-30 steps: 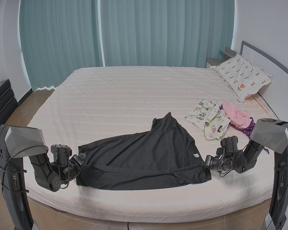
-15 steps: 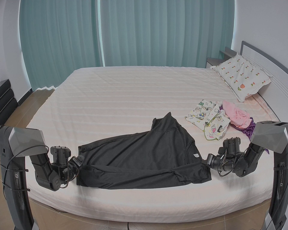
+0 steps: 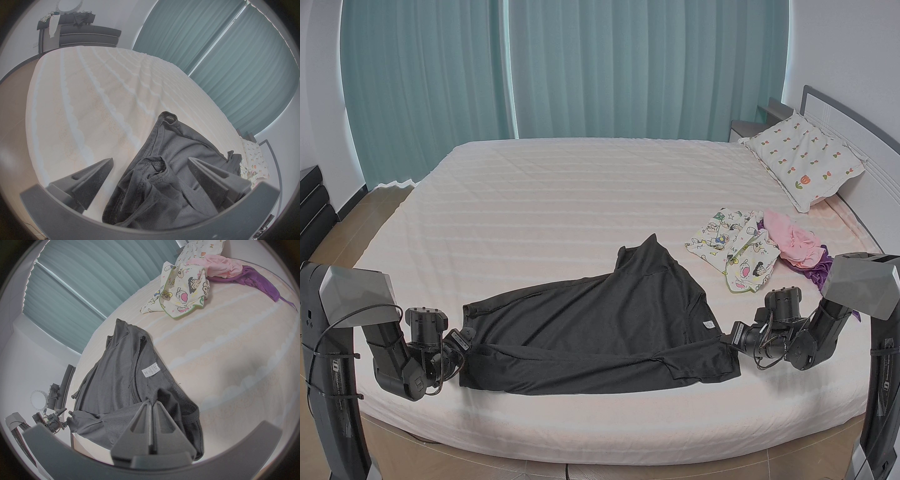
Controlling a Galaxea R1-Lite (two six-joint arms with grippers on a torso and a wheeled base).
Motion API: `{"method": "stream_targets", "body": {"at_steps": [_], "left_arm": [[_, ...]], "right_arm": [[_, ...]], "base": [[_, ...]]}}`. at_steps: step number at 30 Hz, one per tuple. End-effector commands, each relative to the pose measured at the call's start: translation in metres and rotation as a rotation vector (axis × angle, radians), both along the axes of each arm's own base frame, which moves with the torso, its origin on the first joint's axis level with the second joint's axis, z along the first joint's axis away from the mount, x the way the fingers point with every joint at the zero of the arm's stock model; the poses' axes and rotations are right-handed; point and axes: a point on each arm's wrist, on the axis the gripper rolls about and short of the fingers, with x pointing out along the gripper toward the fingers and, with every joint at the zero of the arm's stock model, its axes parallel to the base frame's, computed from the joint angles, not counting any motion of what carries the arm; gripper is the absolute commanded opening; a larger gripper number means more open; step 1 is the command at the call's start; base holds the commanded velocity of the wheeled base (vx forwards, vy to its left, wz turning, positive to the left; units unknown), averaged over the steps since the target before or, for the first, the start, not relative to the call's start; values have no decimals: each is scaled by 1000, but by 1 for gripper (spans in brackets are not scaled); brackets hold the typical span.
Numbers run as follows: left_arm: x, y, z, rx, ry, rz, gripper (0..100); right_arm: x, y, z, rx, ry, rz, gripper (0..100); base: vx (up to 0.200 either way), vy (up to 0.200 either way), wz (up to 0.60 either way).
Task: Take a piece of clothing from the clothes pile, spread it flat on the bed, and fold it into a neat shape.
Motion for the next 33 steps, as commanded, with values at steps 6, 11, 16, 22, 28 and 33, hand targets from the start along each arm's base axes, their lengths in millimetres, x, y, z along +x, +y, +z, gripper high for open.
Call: {"method": "stream_targets", "body": {"at_steps": [6,11,16,22,28,33], "left_arm": [[-1,-1,1,-3,-1,1,100],[-1,-2,1,-4,-1,-2,100],[-5,-4,0,-4,11,-10,100],[-7,-8,-1,-15,17,-10,100],[-7,-8,-1,-15,18,-10,100],[-6,-8,-2,-14,17,-11,100]], "right_arm": [[-2,7,3,3,-4,19,0],[-5,12,3,3,0,32,0],[-4,10,7,5,-9,26,0],[-5,11,7,4,-8,30,0],[-6,11,7,3,-5,29,0],[-6,10,5,1,-2,29,0]], "base": [[0,0,0],[0,0,0],[0,0,0],[0,0,0],[0,0,0],[0,0,0]]}}
